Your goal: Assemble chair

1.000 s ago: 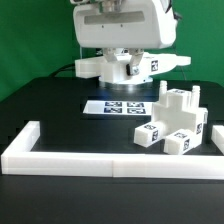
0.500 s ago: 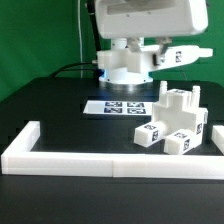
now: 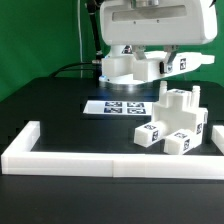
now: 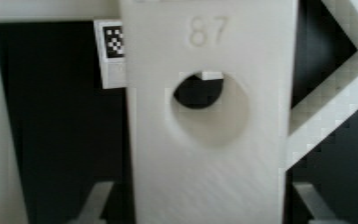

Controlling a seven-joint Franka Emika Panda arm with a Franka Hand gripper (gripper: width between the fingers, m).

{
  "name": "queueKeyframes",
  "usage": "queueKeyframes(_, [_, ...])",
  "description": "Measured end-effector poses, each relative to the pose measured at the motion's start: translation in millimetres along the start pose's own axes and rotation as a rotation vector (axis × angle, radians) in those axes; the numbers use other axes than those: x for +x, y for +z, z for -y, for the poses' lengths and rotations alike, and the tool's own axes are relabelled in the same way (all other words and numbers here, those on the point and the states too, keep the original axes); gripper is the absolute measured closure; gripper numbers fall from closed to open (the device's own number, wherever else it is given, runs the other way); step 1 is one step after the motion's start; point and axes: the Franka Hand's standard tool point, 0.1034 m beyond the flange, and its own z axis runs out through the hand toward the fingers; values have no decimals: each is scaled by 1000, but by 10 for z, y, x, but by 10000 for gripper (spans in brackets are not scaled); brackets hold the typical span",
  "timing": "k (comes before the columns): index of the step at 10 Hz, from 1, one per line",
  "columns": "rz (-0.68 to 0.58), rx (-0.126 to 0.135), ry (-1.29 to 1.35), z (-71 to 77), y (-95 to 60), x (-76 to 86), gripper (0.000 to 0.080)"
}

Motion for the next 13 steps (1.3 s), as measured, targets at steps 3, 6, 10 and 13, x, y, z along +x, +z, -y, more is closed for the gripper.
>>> queueKeyframes(3, [7,-6,-47,200,64,-199,509])
queueKeyframes(6, [9,-8,-41,223,101,-238,509])
queueKeyframes(10, [13,-12,-48,261,172,-350,509])
queueKeyframes(13, [18,-21,-57,278,255,-415,509])
